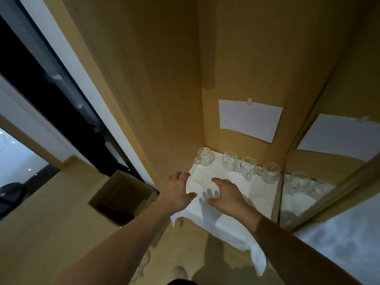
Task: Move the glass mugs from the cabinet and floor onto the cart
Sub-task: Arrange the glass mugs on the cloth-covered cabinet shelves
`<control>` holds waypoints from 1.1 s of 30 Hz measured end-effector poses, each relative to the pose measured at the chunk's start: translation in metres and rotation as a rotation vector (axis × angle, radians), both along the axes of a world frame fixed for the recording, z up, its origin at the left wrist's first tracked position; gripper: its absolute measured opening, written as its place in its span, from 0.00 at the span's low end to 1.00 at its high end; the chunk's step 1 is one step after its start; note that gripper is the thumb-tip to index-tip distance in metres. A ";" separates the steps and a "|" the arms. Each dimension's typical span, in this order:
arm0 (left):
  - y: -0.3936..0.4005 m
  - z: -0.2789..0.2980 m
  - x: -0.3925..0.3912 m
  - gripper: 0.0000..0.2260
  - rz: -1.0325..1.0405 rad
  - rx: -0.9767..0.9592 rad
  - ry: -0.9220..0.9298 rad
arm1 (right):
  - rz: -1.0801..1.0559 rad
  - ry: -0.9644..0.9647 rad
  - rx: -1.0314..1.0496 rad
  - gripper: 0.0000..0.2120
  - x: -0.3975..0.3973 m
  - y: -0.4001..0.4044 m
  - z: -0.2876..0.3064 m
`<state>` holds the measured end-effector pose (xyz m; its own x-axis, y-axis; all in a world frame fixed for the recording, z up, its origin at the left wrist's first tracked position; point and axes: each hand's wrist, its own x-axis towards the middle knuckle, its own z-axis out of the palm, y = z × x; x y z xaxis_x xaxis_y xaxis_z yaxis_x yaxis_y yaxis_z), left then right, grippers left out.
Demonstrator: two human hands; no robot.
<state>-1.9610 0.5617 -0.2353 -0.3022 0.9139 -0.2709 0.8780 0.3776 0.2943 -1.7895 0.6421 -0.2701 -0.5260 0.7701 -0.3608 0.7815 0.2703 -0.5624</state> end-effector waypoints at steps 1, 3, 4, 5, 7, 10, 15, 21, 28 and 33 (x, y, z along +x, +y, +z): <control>0.006 -0.004 -0.005 0.32 -0.012 0.001 0.009 | -0.008 0.004 -0.003 0.38 -0.003 0.004 -0.003; 0.022 -0.014 -0.016 0.33 -0.041 -0.002 0.003 | -0.036 0.008 -0.016 0.38 -0.010 0.016 -0.010; 0.031 -0.020 -0.022 0.33 -0.048 -0.002 -0.015 | -0.047 -0.001 -0.020 0.38 -0.014 0.022 -0.013; 0.039 -0.026 -0.028 0.33 -0.051 0.000 -0.036 | -0.053 -0.014 -0.024 0.38 -0.017 0.028 -0.016; 0.055 -0.036 -0.040 0.33 -0.062 0.002 -0.076 | -0.066 -0.037 -0.032 0.37 -0.026 0.037 -0.022; 0.080 -0.052 -0.060 0.33 -0.087 -0.010 -0.104 | -0.107 -0.069 -0.040 0.38 -0.044 0.052 -0.031; 0.122 -0.078 -0.093 0.34 -0.091 0.018 -0.165 | -0.210 -0.127 -0.132 0.39 -0.065 0.073 -0.052; 0.153 -0.106 -0.106 0.31 -0.096 -0.001 -0.245 | -0.335 -0.153 -0.205 0.39 -0.070 0.089 -0.073; 0.192 -0.128 -0.101 0.29 -0.046 0.029 -0.270 | -0.419 -0.171 -0.252 0.39 -0.059 0.124 -0.097; 0.221 -0.158 -0.102 0.29 0.027 0.017 -0.264 | -0.477 -0.159 -0.296 0.36 -0.056 0.158 -0.136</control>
